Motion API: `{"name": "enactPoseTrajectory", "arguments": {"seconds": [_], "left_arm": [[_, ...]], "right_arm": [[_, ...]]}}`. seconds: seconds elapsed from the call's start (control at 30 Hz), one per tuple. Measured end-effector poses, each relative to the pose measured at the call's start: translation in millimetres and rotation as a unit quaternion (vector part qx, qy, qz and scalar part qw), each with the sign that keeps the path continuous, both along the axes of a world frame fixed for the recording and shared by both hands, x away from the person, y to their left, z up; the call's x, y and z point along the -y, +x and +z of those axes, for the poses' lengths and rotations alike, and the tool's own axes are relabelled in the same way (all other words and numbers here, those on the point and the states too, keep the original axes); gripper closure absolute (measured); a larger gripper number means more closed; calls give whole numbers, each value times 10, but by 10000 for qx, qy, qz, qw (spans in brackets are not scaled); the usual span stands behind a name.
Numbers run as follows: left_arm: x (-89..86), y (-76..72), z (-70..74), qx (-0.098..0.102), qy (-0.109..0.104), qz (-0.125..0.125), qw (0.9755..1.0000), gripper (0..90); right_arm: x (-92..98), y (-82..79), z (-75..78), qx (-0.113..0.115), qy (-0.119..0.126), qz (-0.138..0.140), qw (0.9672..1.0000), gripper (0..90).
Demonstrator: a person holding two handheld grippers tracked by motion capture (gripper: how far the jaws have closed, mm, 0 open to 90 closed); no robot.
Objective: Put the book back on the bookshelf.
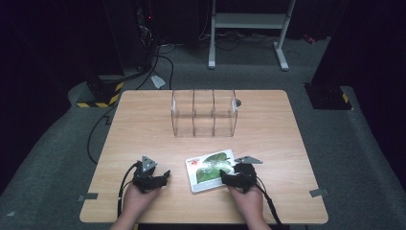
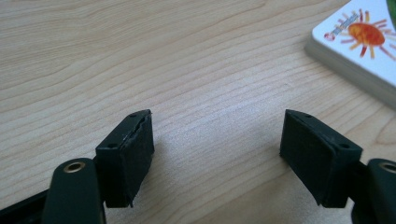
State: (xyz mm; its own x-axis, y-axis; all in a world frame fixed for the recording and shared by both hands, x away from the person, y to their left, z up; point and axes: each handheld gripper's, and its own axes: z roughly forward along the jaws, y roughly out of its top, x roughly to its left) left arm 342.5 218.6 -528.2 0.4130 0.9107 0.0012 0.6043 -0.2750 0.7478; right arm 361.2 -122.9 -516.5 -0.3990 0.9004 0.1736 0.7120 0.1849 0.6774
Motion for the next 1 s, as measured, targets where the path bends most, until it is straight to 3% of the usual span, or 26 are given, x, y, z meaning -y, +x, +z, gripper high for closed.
{"name": "enactPoseTrajectory", "arguments": {"seconds": [0.1, 0.23, 0.3, 0.37, 0.57, 0.7, 0.83, 0.93, 1.0], "left_arm": [[7, -26, 20, -72, 26, 6, 10000, 273], [137, -143, 75, -94, -358, -283, 9989, 311], [270, -217, 117, -61, -613, -510, 9968, 312], [414, -264, 119, -99, -712, -698, 9950, 307], [721, -312, 67, -254, -606, -911, 9937, 262], [685, -272, 60, -316, -649, -787, 9943, 253], [556, -232, 62, -310, -670, -583, 9956, 253], [468, -211, 55, -407, -830, -557, 9942, 274], [463, -209, 48, -388, -819, -587, 9942, 277]], "right_arm": [[-58, -47, -3, 62, -13, 103, 9999, 214], [15, -113, 3, 52, 36, 173, 9998, 234], [70, -172, -2, 63, 69, 185, 9998, 232], [108, -243, -18, 61, 131, 272, 9995, 223], [90, -368, -33, 183, 13, 393, 9991, 197], [-35, -446, -41, 241, -172, 618, 9977, 200], [-244, -483, -43, 208, -87, 972, 9950, 192], [-306, -478, -48, 275, -178, 1067, 9938, 192], [-304, -468, -47, 231, -121, 1012, 9945, 193]]}}
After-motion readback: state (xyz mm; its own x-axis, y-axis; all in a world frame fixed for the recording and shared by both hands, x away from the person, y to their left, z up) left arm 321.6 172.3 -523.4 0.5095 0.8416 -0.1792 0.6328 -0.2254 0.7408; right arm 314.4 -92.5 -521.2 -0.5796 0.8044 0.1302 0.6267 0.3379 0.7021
